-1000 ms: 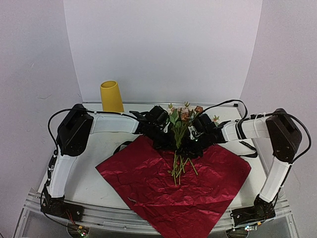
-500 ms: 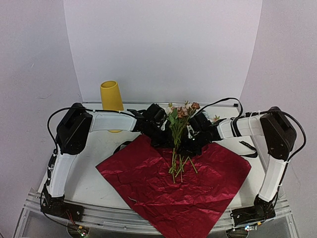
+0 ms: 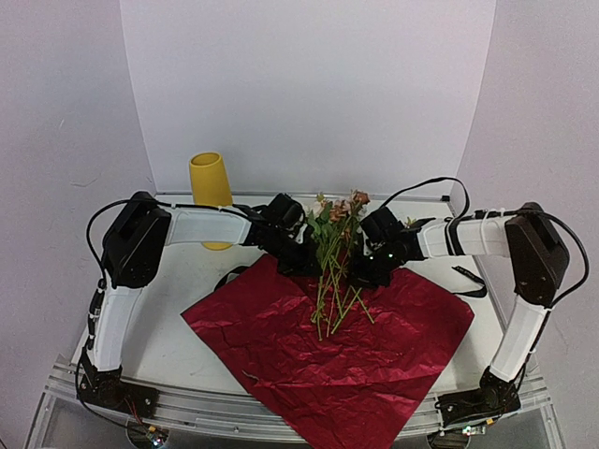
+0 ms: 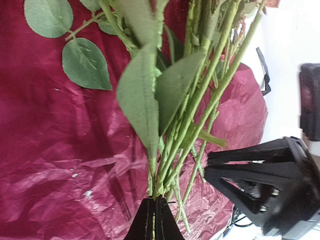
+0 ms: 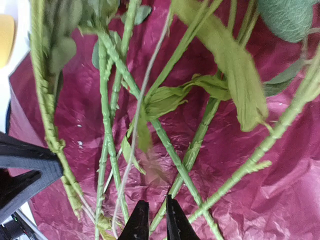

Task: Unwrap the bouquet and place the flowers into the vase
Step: Pick up the fake flower from the wrapping paper.

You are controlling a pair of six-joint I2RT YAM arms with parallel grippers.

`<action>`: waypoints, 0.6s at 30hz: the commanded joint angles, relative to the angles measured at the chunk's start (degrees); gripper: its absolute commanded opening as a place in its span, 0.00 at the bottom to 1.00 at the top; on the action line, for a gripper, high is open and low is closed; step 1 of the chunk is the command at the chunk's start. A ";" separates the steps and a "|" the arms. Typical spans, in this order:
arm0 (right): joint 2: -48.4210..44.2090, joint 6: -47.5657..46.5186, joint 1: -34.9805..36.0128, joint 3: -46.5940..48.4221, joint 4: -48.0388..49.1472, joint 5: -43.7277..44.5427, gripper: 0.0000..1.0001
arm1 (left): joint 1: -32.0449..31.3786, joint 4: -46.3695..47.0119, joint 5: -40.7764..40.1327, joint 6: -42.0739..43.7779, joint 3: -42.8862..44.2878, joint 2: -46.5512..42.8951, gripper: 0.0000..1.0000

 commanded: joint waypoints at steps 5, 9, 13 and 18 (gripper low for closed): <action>-2.94 -1.73 0.01 -0.87 1.15 -4.72 0.38 | 0.60 1.93 1.60 0.16 -0.28 -5.04 0.02; -1.38 -0.52 0.26 -0.53 3.38 -7.89 0.41 | 0.60 1.97 2.58 -0.70 1.32 -4.53 0.02; 0.57 0.30 0.31 -0.01 4.86 -10.13 0.42 | 0.60 1.96 3.54 -1.14 2.84 -4.41 0.02; 1.94 2.04 0.34 0.16 5.83 -11.46 0.48 | 0.60 1.94 4.12 -1.60 3.42 -4.33 0.02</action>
